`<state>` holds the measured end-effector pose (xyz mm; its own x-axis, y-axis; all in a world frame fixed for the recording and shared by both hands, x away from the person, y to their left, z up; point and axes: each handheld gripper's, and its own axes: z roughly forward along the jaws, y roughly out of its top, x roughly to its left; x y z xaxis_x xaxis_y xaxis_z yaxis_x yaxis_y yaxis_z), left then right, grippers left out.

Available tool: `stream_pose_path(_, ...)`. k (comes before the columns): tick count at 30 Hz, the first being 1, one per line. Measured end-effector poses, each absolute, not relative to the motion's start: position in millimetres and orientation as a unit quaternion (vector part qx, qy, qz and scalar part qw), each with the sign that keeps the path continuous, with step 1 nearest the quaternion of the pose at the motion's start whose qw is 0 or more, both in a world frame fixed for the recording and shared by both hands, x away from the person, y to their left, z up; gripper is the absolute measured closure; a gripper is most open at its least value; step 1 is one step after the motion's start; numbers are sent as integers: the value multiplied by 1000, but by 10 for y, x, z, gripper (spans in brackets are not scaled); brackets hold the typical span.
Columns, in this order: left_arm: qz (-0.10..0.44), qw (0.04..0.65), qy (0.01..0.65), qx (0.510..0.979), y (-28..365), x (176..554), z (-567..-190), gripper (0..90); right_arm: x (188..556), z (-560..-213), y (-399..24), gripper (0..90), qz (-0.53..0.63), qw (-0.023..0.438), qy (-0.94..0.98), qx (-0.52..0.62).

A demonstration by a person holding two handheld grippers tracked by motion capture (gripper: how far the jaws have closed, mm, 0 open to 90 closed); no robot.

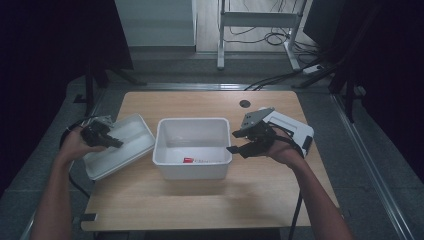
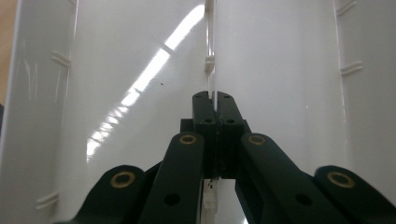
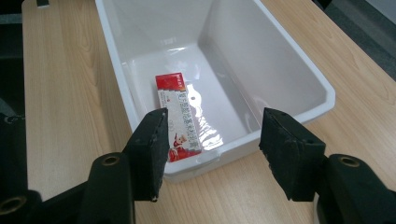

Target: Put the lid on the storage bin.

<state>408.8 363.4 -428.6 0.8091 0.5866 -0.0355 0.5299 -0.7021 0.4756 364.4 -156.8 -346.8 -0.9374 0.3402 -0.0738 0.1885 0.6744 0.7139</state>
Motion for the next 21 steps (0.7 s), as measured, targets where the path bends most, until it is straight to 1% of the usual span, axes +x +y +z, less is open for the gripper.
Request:
stream_pose_path(1,59,239,303,921,3634,4088,-4286,896,3638,-3468,-1577,422,376,101,909,146)
stream_pose_path(2,69,242,300,920,3657,4063,-4160,895,3631,-3473,-1590,421,377,102,909,146)
stream_pose_path(5,77,242,294,922,3690,4046,-4014,896,3624,-3483,-1616,421,377,103,908,148)
stream_pose_path(13,92,272,276,917,3683,3996,-3589,896,3626,-3507,-1696,423,377,106,906,158)
stream_pose_path(21,97,298,244,918,3439,4009,-3272,896,3639,-3550,-1724,422,374,106,907,163)
